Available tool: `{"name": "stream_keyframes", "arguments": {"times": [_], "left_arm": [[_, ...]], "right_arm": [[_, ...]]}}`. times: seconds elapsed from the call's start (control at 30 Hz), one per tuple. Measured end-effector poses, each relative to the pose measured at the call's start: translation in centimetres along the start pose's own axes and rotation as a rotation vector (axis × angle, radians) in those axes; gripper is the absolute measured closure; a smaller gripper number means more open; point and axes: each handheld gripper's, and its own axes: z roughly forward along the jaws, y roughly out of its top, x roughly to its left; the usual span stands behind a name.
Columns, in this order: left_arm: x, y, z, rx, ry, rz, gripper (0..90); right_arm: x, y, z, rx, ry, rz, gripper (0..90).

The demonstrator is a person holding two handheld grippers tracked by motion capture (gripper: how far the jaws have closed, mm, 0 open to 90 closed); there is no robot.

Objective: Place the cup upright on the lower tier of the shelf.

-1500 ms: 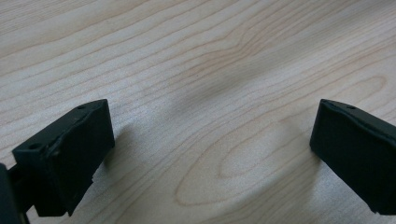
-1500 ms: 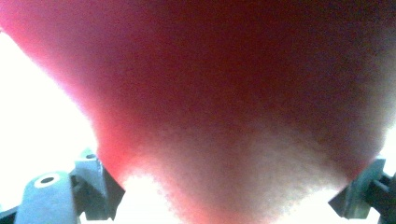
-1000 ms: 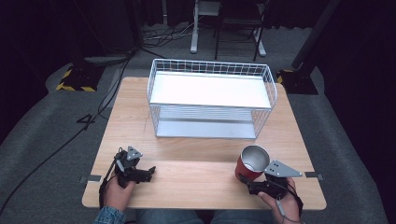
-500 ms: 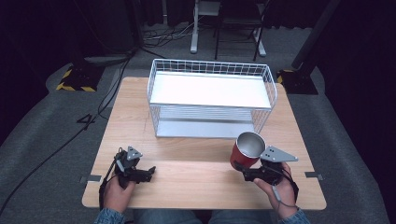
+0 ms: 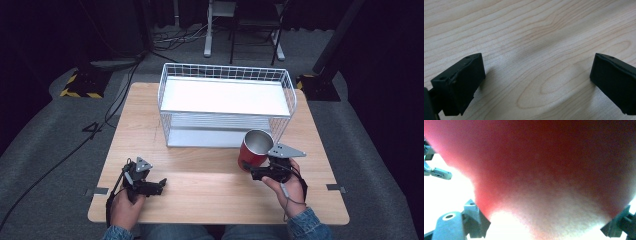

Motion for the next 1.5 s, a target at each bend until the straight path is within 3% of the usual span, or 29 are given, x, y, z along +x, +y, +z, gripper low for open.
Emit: {"name": "stream_keyframes", "arguments": {"times": [0.6, 0.73, 1.0, 1.5], "left_arm": [[0.0, 0.1, 0.1, 0.0, 0.0, -0.008, 0.1], [0.0, 0.1, 0.1, 0.0, 0.0, -0.007, 0.2], [0.0, 0.1, 0.1, 0.0, 0.0, -0.008, 0.2], [0.0, 0.1, 0.1, 0.001, 0.0, -0.008, 0.2]], "right_arm": [[-0.5, 1.4, 4.6, 0.013, -0.002, -0.001, 16.5], [-0.6, 1.6, 5.6, 0.006, -0.02, -0.003, 16.5], [-0.9, 1.9, 7.1, 0.003, -0.06, 0.037, 16.5], [-1.7, 2.5, 9.6, 0.021, -0.093, 0.033, 16.6]]}}
